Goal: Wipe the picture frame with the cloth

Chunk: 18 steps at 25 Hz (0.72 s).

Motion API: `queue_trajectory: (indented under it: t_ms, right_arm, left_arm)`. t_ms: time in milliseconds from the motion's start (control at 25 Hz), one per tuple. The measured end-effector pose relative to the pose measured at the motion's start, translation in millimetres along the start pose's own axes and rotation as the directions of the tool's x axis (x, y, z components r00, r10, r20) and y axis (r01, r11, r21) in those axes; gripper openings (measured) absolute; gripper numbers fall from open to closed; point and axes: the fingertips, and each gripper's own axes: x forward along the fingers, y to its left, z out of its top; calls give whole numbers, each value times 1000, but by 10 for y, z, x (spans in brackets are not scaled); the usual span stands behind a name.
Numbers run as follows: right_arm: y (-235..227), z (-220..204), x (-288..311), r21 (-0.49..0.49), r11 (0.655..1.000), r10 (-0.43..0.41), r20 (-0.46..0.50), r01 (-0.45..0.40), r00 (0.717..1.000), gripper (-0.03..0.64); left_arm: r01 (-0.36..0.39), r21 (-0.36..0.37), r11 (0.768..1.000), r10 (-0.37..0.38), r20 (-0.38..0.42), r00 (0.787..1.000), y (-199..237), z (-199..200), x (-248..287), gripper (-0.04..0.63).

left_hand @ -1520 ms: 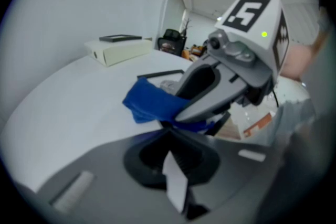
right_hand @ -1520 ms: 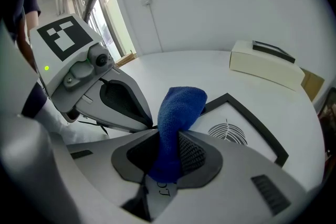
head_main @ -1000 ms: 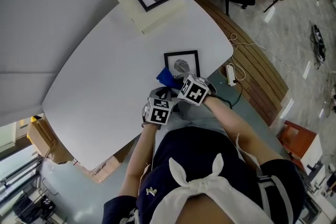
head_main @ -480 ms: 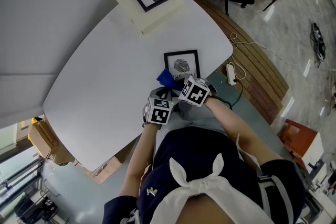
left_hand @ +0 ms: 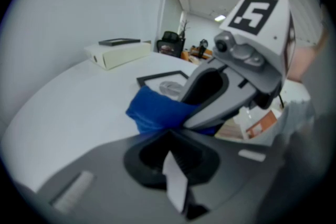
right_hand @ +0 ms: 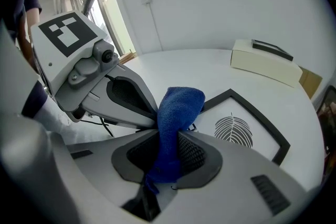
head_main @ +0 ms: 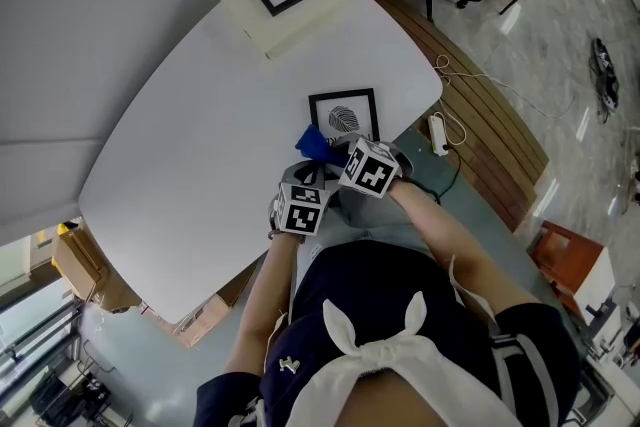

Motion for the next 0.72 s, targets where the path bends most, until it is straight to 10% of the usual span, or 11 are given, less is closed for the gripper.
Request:
queue_trajectory:
  t_ms: [720]
  right_arm:
    - [-245, 16, -56, -27, 996, -82, -27, 81, 996, 89]
  left_arm:
    - [-2, -2, 1000, 2, 7, 1000, 2, 6, -9, -2]
